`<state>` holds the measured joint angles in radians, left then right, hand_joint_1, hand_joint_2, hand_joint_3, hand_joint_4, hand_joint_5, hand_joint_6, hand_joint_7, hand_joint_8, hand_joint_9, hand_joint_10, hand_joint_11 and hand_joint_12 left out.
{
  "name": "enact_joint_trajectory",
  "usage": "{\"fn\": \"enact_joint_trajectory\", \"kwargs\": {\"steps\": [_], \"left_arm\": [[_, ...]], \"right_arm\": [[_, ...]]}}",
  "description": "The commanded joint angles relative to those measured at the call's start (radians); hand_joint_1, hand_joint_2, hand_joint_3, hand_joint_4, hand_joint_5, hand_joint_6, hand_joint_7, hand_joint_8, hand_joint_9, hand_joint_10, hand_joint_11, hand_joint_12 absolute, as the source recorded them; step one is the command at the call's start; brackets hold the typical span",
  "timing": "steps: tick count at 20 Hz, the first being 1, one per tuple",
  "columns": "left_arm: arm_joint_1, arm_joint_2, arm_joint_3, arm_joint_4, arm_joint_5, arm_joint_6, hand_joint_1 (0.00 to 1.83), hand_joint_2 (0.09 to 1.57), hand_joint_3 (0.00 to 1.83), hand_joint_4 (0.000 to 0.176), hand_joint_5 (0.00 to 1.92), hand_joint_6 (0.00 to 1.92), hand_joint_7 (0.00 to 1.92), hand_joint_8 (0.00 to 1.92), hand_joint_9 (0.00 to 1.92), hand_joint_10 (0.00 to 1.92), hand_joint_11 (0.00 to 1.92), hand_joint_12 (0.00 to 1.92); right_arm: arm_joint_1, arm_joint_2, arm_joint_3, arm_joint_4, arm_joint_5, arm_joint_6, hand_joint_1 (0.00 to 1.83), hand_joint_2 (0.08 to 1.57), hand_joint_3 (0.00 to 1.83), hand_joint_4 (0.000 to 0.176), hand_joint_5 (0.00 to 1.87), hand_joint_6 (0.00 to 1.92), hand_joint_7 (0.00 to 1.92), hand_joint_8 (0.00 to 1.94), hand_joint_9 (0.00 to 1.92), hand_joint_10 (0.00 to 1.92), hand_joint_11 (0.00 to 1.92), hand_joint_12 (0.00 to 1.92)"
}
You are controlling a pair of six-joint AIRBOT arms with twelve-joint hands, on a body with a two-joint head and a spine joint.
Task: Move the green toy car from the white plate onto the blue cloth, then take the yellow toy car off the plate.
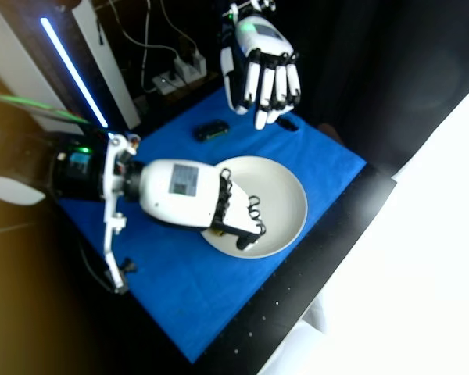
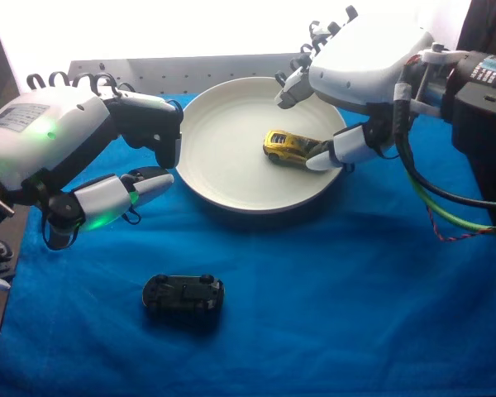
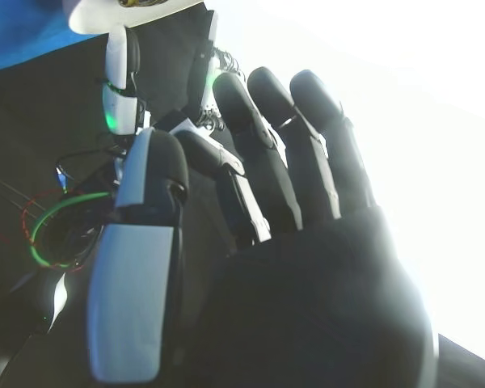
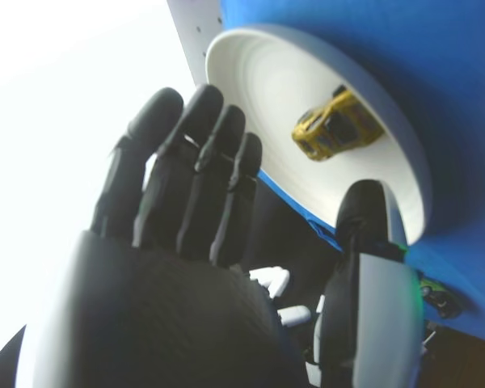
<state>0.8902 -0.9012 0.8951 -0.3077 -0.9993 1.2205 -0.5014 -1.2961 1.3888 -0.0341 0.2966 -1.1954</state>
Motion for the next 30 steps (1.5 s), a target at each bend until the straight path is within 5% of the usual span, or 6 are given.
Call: {"fn": "enact_joint_trajectory", "kwargs": {"steps": [1,7,9,12,28,30], "left_arm": [[-0.009,-0.005,-0.002,0.021,-0.121,-0.007,0.89,1.23,0.0,0.176,0.74,1.34,0.85,0.28,0.57,1.08,0.38,1.64],[-0.009,-0.005,-0.002,0.023,-0.12,-0.017,0.91,1.22,0.0,0.176,0.76,1.31,0.85,0.25,0.6,0.89,0.34,1.52],[-0.008,-0.005,-0.002,0.025,-0.12,-0.02,1.13,1.25,0.0,0.022,0.79,1.34,0.67,1.39,0.61,0.84,0.34,1.5],[-0.008,-0.005,-0.002,0.026,-0.121,-0.024,0.91,1.23,0.0,0.17,0.75,1.32,0.68,0.67,0.58,0.85,0.3,1.5],[-0.006,-0.007,0.0,0.031,-0.12,-0.037,0.9,1.23,0.0,0.176,0.74,1.33,0.76,0.38,0.54,0.9,0.25,1.55],[-0.006,-0.008,0.001,0.031,-0.12,-0.039,1.09,1.25,0.0,0.038,0.8,1.28,0.67,1.24,0.54,0.96,0.28,1.58]], "right_arm": [[0.015,-0.004,0.007,0.002,0.096,-0.006,0.8,0.99,0.0,0.0,0.72,0.0,0.8,0.01,0.6,0.62,0.3,1.56],[0.015,-0.029,0.039,0.009,0.069,-0.006,0.78,1.01,0.0,0.0,0.68,0.0,0.77,0.0,0.55,0.6,0.26,1.53],[0.015,-0.035,0.046,0.01,0.063,-0.006,0.77,1.02,0.0,0.0,0.65,0.0,0.74,0.0,0.6,0.4,0.22,1.49],[0.015,-0.044,0.056,0.017,0.059,-0.006,0.78,1.02,0.0,0.0,0.65,0.0,0.75,0.0,0.62,0.38,0.22,1.48],[0.015,-0.07,0.075,0.019,0.04,-0.006,0.8,1.03,0.0,0.0,0.83,0.04,0.91,0.31,0.58,1.13,0.47,1.78],[0.015,-0.069,0.076,0.019,0.04,-0.006,0.78,1.02,0.0,0.0,0.78,0.01,0.82,0.33,0.55,1.09,0.43,1.76]]}}
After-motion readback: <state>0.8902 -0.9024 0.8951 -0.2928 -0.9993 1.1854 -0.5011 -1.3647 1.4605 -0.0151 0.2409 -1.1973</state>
